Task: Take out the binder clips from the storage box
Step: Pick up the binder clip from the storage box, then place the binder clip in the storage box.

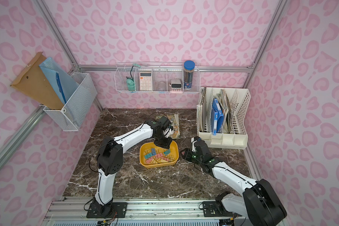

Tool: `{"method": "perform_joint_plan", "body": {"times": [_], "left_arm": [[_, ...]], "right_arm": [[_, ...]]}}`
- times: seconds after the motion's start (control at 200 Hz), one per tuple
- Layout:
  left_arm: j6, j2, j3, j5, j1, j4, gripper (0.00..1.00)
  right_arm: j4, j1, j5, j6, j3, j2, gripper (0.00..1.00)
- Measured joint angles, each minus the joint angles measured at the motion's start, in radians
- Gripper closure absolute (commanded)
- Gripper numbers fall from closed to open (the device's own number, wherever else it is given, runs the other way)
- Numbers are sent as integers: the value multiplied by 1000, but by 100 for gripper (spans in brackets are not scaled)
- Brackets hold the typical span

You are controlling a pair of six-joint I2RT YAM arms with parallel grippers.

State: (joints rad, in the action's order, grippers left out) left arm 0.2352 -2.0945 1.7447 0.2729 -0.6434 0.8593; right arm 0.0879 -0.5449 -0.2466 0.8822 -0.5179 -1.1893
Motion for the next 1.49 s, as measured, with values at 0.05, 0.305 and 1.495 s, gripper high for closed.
{"method": "perform_joint_plan", "body": {"times": [0.05, 0.305, 1.495], "left_arm": [[3, 17, -25, -2, 0, -31, 100], [78, 156, -145, -18, 2, -181, 100], [107, 239, -263, -397, -87, -297, 100]], "right_arm": [[-2, 0, 0, 0, 0, 5, 53], [-2, 0, 26, 4, 17, 53, 53], [72, -30, 110, 26, 76, 158, 52]]}}
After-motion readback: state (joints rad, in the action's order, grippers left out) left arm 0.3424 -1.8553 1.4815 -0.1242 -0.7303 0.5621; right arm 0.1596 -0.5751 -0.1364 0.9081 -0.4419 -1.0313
